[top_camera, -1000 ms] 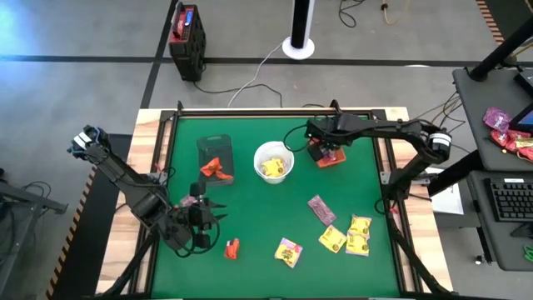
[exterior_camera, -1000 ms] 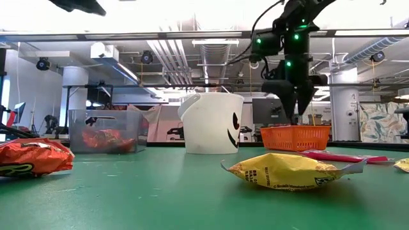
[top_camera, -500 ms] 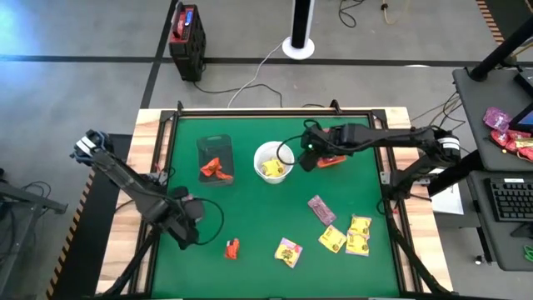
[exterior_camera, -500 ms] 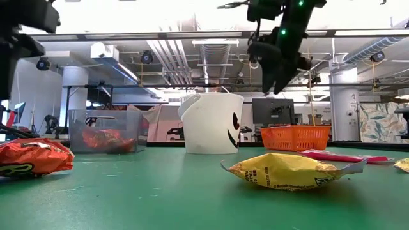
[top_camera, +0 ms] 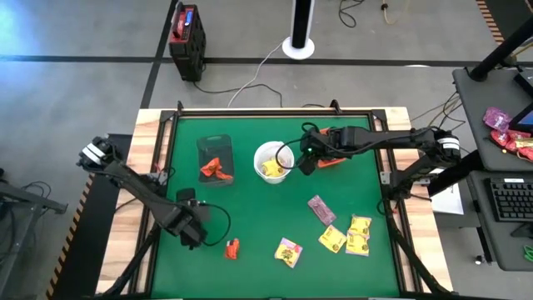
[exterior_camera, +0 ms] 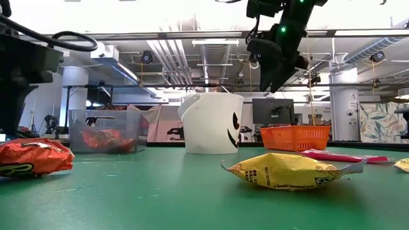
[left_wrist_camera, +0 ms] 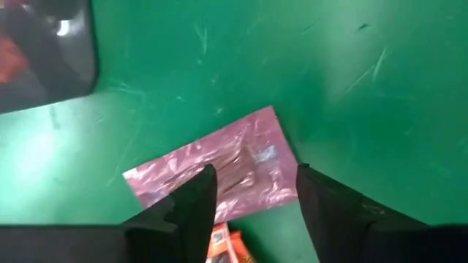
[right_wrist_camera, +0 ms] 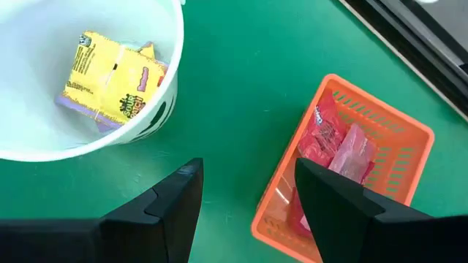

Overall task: Sort candy by brand, put in halloween buckets
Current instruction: Put the red candy into the orange bin

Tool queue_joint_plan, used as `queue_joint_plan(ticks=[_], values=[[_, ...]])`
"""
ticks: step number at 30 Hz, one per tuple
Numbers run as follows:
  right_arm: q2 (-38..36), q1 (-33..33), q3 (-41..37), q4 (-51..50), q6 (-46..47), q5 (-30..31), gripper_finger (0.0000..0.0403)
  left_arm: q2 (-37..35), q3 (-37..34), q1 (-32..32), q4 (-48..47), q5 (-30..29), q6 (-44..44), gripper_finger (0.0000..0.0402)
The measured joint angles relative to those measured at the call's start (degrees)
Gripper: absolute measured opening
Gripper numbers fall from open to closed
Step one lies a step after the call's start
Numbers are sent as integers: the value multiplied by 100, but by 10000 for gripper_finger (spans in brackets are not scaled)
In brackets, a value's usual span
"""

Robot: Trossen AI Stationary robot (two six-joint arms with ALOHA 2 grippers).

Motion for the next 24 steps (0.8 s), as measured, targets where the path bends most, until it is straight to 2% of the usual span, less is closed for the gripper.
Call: queue_joint_plan(ticks=[5,12,17,20,24], values=[[0,0,0,80,-114,0,210,-321,-425,54,503,30,-232,189],[0,0,0,85,-153,0,210,-465,-978,81,909,36,-617,190],[0,0,0,85,-164,0,210,-473,-1127,80,1210,-81,-657,185],[0,0,0,83,-171,0,210,-471,-1135,72,1250,-149,-604,155],[0,13,-2,83,-178,-2,210,-464,-1125,69,1251,-199,-418,76]])
